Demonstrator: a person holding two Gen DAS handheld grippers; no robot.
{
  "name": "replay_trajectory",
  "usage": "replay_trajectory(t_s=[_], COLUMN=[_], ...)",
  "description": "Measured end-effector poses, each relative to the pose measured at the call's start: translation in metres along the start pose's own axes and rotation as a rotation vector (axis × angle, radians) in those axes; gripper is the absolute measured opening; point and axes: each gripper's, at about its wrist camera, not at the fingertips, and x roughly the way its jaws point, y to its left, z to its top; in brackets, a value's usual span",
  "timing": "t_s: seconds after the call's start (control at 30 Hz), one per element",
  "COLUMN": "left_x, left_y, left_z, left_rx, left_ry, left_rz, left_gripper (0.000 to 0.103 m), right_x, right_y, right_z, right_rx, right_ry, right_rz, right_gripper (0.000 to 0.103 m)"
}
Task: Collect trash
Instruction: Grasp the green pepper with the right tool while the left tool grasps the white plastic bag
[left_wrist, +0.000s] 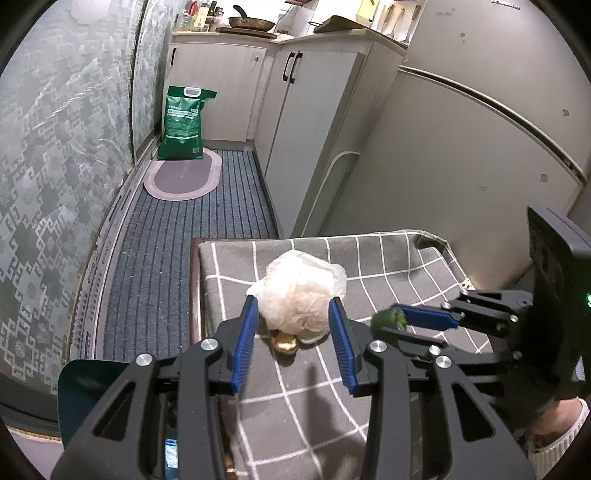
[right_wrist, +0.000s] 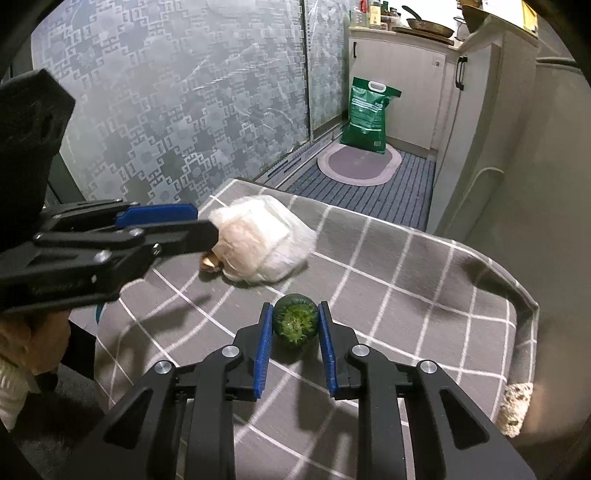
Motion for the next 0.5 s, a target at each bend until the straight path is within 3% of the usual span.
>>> replay_trajectory(t_s=[0.5], left_x=[0.023], left_y=[-0.001], left_z=[0.008], left_rx=[-0.025], left_ry=[0.024], left_rz=[0.07], left_gripper=[0.038], right_x=[-0.02], right_y=[-0.032], right_z=[-0.029], right_rx=[0.029], right_ry=[0.003], right_rz=[-0.002], right_gripper=[0.024])
